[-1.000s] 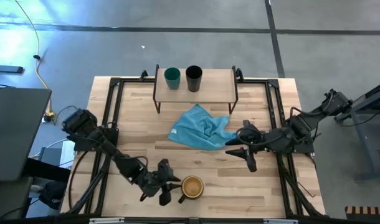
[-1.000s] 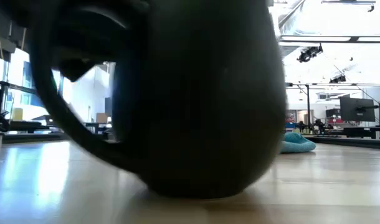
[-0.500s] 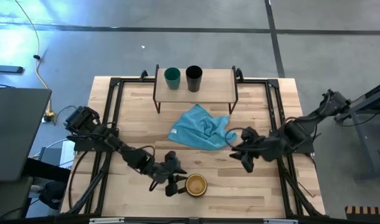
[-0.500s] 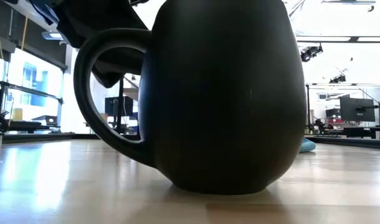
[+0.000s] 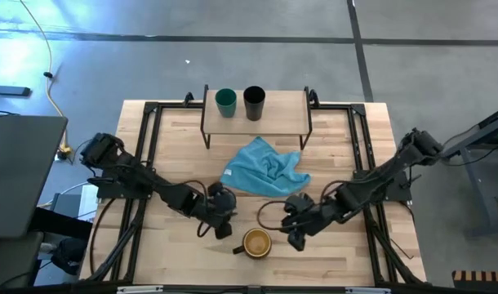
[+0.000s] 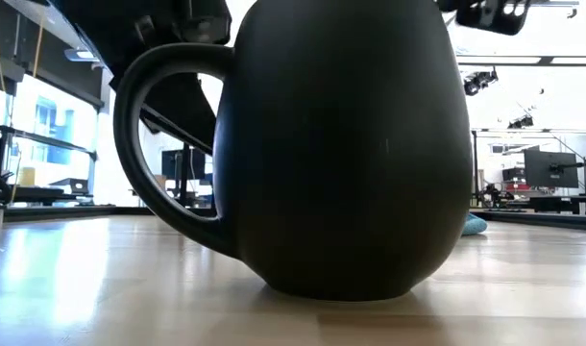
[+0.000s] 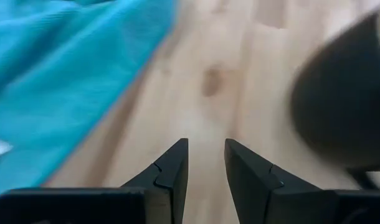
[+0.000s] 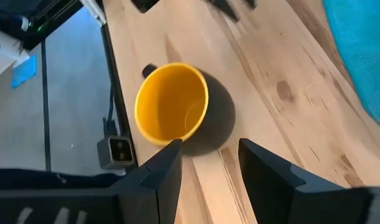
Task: Stack small to large cups/mugs on shelf
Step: Put the black mug on the shelf
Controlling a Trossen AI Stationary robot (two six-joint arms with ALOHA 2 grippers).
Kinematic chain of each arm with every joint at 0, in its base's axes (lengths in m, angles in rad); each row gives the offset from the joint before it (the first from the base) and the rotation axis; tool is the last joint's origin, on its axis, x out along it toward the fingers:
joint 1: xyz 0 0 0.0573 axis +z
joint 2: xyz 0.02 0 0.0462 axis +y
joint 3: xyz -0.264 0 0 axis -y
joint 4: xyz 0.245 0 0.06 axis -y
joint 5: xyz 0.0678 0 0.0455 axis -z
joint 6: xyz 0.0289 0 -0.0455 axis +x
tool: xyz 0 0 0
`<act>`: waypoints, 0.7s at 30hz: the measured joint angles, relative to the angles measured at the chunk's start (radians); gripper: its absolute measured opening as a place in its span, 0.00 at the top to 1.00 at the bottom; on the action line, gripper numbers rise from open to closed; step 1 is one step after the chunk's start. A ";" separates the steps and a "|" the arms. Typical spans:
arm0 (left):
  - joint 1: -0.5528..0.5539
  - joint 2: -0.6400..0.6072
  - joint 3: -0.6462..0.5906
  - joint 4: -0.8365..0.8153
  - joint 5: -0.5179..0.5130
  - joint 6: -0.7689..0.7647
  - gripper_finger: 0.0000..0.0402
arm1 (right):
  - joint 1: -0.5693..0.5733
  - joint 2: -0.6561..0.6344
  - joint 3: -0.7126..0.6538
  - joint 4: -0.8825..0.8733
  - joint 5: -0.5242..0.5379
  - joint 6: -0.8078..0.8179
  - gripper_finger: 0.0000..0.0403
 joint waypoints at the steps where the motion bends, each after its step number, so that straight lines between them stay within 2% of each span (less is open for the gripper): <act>1: 0.008 -0.016 0.000 -0.032 -0.009 -0.004 0.77 | -0.006 0.012 0.000 0.016 0.000 0.002 0.63; 6: 0.043 -0.087 0.000 -0.139 -0.023 -0.016 0.77 | -0.043 0.065 0.000 0.073 -0.018 -0.010 0.63; 12: 0.048 -0.153 0.000 -0.173 -0.046 0.027 0.77 | -0.081 0.133 0.000 0.145 -0.086 -0.142 0.63; 21: 0.047 -0.186 -0.001 -0.274 -0.077 0.061 0.77 | -0.092 0.192 0.000 0.209 -0.090 -0.319 0.63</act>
